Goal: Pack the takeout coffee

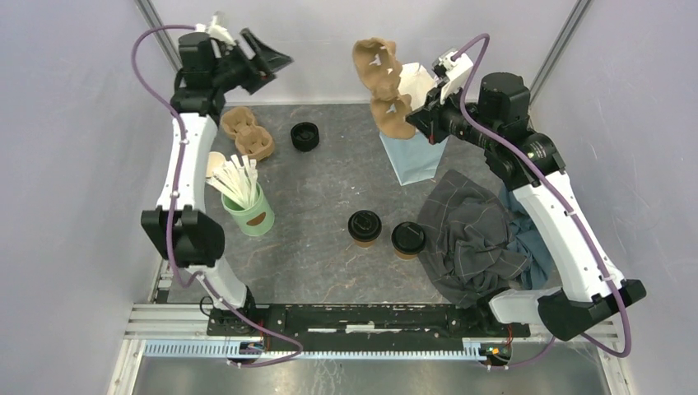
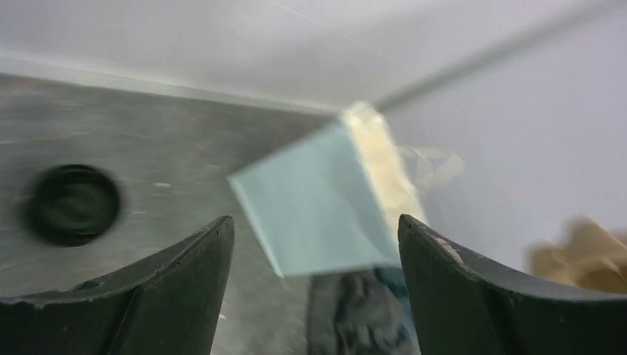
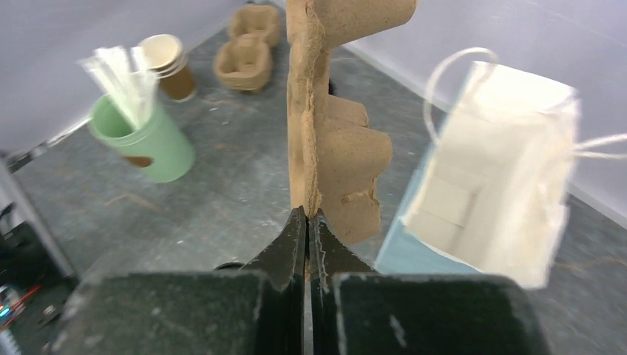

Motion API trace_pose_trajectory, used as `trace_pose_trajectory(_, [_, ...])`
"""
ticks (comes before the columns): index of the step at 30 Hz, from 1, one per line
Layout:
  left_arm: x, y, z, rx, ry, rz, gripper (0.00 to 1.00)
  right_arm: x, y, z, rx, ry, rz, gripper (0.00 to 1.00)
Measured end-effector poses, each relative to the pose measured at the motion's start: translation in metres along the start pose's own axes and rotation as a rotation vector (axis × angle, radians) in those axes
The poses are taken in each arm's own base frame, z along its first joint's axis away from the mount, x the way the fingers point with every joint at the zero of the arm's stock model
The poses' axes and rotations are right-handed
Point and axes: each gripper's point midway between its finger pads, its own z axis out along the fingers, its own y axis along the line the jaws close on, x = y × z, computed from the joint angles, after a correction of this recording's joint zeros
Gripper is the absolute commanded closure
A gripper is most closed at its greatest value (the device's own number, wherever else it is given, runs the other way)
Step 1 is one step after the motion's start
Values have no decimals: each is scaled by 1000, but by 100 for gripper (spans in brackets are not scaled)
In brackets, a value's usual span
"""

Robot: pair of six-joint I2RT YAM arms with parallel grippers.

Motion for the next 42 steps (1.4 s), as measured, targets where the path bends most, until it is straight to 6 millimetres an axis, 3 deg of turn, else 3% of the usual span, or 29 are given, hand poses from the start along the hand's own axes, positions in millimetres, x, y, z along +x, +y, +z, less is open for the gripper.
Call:
trace_pose_trajectory(3, [42, -83, -23, 211, 86, 93, 15, 2, 23, 1, -130, 4, 14, 100])
trace_pose_trajectory(5, [70, -124, -50, 326, 143, 160, 20, 9, 36, 2, -210, 16, 22, 100])
trace_pose_trajectory(9, [92, -161, -105, 413, 134, 324, 27, 46, 59, 3, -353, 97, 67, 100])
trace_pose_trajectory(13, [102, -183, -147, 461, 100, 443, 29, 75, 74, -2, -443, 184, 124, 100])
trace_pose_trajectory(17, [116, -190, -167, 496, 110, 499, 30, 78, 87, -11, -516, 199, 154, 100])
trace_pose_trajectory(22, [148, -176, -166, 488, 201, 510, 45, 79, 104, -24, -605, 202, 208, 100])
trace_pose_trajectory(26, [164, -165, -161, 468, 263, 487, 39, 76, 112, -31, -656, 195, 228, 100])
trace_pose_trajectory(29, [165, -165, -162, 471, 269, 485, 38, 79, 119, -35, -689, 200, 243, 100])
trace_pose_trajectory(34, [167, -167, -165, 488, 279, 484, 25, 88, 125, -37, -724, 223, 265, 100])
trace_pose_trajectory(42, [168, -164, -171, 457, 278, 478, 28, 96, 130, -42, -749, 238, 276, 100])
